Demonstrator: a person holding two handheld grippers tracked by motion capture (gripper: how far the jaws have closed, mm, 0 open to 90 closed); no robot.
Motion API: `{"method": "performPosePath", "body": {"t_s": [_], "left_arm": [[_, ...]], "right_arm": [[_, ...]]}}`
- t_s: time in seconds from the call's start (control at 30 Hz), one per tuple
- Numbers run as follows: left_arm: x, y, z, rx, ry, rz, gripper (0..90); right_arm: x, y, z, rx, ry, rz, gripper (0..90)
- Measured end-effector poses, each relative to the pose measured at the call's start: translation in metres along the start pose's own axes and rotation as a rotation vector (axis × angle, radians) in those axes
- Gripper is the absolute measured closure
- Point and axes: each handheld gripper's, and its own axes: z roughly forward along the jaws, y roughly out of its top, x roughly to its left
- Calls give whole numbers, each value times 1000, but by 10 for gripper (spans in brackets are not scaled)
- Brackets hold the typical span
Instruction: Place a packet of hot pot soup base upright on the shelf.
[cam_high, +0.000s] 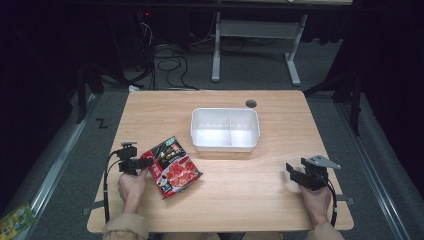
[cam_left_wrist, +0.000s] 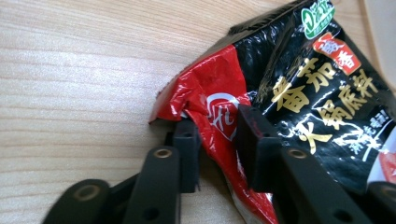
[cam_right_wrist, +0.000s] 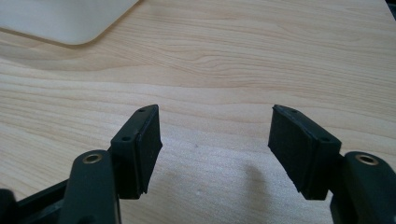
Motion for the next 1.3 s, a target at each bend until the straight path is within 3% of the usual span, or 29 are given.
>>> {"method": "performPosePath", "body": {"t_s": [0.17,0.33,0.6,0.63,0.97,1.1,1.3], "left_arm": [[3,2,0,1,-39,-28,800],[0,3,-2,-40,-98,-40,867],[-7,6,-21,-116,-163,-15,886],[-8,8,-28,-130,-185,6,886],[-20,8,-56,-215,-232,77,890],[-30,6,-71,-245,-283,123,891],[-50,6,-91,-269,-302,223,892]], "right_arm": [[0,0,0,1,1,5,350],[-1,0,0,-1,3,10,347],[-1,0,0,0,3,20,347],[-1,0,0,0,3,18,349],[-2,0,0,-2,2,16,349],[-1,0,-1,-7,1,20,353],[-2,-1,-1,-16,0,21,356]]}}
